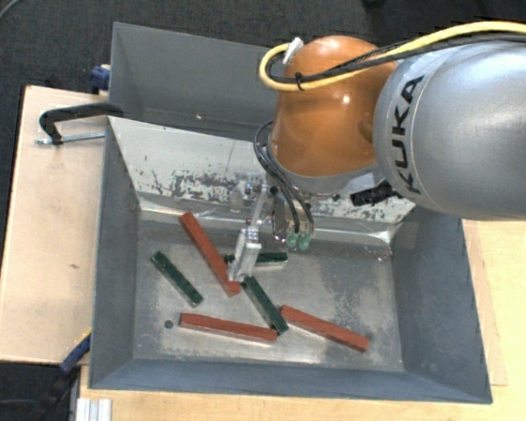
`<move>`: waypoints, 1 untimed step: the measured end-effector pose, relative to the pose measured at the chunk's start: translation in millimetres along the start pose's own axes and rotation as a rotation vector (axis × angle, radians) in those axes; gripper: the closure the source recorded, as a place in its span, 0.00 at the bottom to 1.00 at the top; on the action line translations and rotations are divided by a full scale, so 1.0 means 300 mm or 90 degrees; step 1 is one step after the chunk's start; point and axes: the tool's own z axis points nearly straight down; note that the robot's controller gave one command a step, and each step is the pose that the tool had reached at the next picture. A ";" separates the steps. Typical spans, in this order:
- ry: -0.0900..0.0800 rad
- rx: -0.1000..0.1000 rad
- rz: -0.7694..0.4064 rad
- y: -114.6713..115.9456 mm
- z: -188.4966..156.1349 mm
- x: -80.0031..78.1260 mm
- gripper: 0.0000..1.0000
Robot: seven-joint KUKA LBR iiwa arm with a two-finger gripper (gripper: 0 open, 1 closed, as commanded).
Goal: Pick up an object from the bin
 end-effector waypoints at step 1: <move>-0.002 -0.001 -0.067 0.117 0.469 -0.019 0.00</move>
Offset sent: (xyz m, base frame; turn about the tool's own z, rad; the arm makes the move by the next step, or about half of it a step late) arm 0.0047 0.0336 -0.1395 -0.1043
